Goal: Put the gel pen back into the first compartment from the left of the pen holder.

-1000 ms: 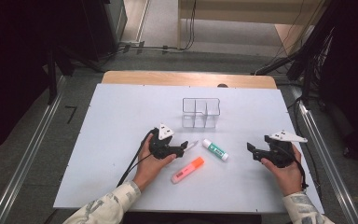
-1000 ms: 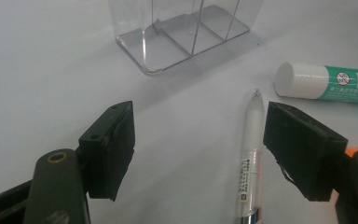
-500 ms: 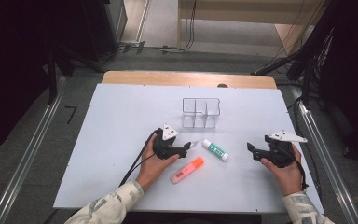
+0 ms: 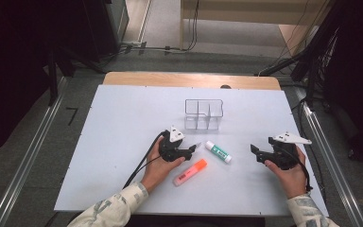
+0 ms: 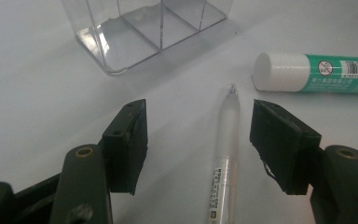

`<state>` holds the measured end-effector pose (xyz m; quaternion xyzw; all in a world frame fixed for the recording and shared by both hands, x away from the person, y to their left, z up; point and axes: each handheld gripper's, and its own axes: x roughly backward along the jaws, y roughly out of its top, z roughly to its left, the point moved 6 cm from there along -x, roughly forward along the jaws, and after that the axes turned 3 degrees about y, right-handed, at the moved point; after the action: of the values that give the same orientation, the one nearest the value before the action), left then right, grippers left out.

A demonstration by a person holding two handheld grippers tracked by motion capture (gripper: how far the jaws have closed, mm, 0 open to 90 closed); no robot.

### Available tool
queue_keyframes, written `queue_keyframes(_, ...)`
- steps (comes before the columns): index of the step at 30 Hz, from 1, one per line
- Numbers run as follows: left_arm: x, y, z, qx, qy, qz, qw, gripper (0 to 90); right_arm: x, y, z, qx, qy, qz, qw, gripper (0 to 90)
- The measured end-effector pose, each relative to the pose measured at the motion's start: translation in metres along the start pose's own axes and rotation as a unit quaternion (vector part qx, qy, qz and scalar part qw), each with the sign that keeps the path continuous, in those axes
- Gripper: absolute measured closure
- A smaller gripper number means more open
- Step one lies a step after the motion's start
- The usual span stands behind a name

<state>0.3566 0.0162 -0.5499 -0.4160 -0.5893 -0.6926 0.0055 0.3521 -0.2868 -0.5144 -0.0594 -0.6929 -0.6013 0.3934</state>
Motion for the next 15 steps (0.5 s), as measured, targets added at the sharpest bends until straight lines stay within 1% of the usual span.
queue_keyframes(8,-0.0033,0.0003,-0.0026,-0.005,-0.002,0.011,0.9999,45.1,0.0,-0.0001,-0.0001,0.0,-0.001,0.001,1.0,19.7)
queue_keyframes(15,-0.006,0.0,-0.0043,-0.014,-0.001,0.022,0.9996,50.8,-0.0001,-0.0002,0.0003,-0.002,-0.001,0.002,1.0,19.7)
